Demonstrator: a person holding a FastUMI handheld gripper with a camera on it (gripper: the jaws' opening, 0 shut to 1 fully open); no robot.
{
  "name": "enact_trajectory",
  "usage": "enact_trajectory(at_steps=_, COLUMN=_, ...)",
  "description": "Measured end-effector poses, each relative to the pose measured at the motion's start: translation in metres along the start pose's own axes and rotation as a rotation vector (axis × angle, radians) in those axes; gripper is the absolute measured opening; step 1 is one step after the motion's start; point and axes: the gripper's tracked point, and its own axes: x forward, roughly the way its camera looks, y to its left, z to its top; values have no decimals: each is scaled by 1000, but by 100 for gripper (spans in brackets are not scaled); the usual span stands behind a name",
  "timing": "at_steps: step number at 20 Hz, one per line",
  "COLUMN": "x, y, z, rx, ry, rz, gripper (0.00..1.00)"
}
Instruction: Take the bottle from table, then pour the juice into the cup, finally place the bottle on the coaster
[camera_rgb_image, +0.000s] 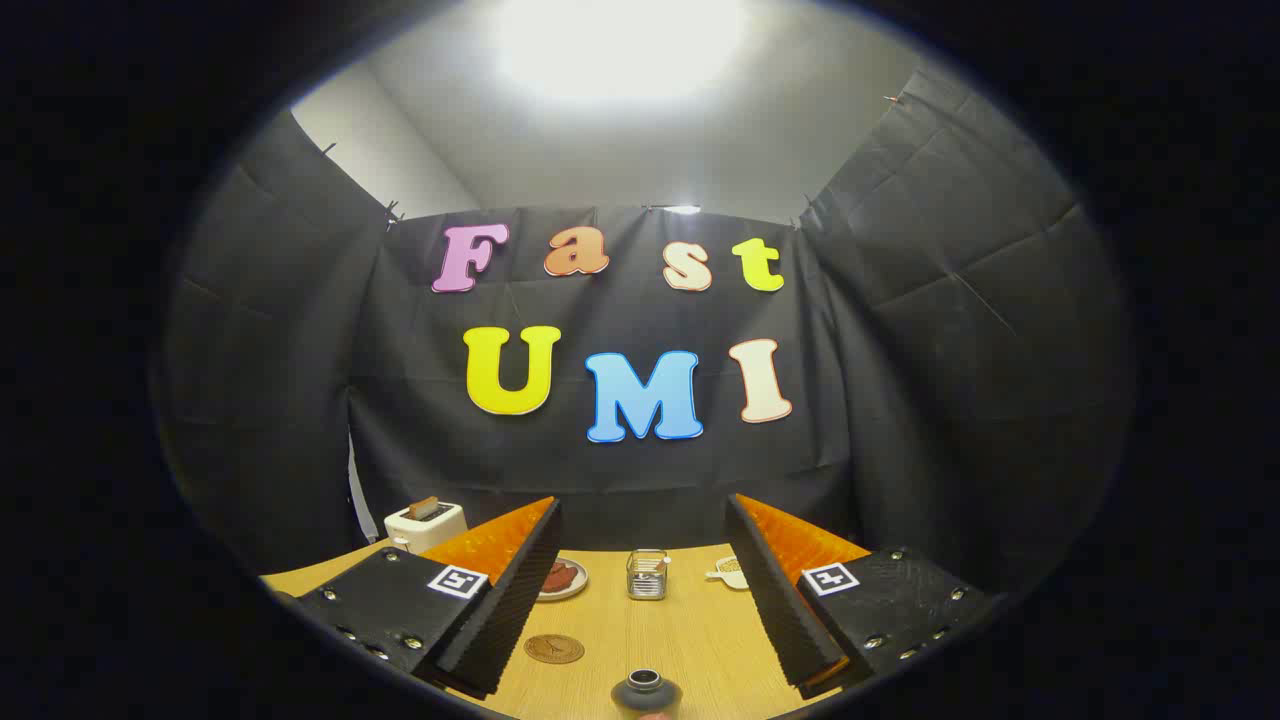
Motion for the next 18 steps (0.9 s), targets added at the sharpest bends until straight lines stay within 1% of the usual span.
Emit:
enact_trajectory(at_steps=13, x=-3, y=-3, z=5, rx=-3, ry=-24, rz=13, gripper=99)
enact_trajectory(at_steps=18, x=-4, y=-3, z=-5, rx=2, ry=-31, rz=27, gripper=99)
